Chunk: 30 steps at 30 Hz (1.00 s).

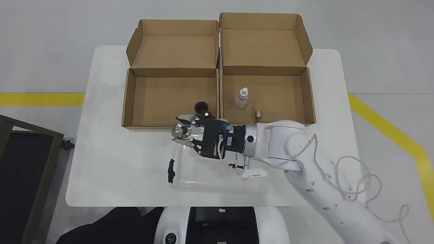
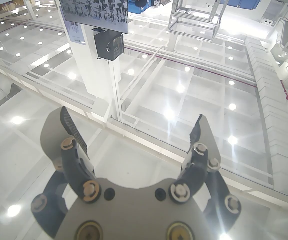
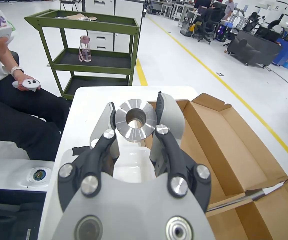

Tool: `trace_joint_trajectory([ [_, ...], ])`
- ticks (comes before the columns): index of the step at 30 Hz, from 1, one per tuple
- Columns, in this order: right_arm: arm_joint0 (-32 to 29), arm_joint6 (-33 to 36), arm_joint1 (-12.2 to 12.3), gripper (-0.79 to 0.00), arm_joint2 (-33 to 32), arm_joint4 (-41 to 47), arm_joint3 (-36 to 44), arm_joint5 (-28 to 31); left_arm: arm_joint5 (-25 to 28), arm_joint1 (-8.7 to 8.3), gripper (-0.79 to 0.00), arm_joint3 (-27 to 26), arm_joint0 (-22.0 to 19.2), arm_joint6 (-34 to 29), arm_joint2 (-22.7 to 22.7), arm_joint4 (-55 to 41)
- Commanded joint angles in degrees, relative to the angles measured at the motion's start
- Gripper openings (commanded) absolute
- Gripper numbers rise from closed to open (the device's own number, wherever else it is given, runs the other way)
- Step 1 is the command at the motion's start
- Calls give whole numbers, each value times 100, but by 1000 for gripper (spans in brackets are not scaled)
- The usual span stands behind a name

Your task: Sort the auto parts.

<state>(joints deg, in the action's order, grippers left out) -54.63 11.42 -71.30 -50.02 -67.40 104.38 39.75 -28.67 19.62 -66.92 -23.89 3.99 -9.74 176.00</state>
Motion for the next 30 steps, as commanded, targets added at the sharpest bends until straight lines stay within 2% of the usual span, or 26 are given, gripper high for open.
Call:
trace_joint_trajectory([
  [1,116,59,-38,-785,114,-75,-127,-102,0,0,0,0,0,0,0,0],
  [18,1165,340,-523,-785,1071,-220,-1654,-841,0,0,0,0,0,0,0,0],
  [30,1832,777,-934,-785,1534,58,-2707,-1073,0,0,0,0,0,0,0,0],
])
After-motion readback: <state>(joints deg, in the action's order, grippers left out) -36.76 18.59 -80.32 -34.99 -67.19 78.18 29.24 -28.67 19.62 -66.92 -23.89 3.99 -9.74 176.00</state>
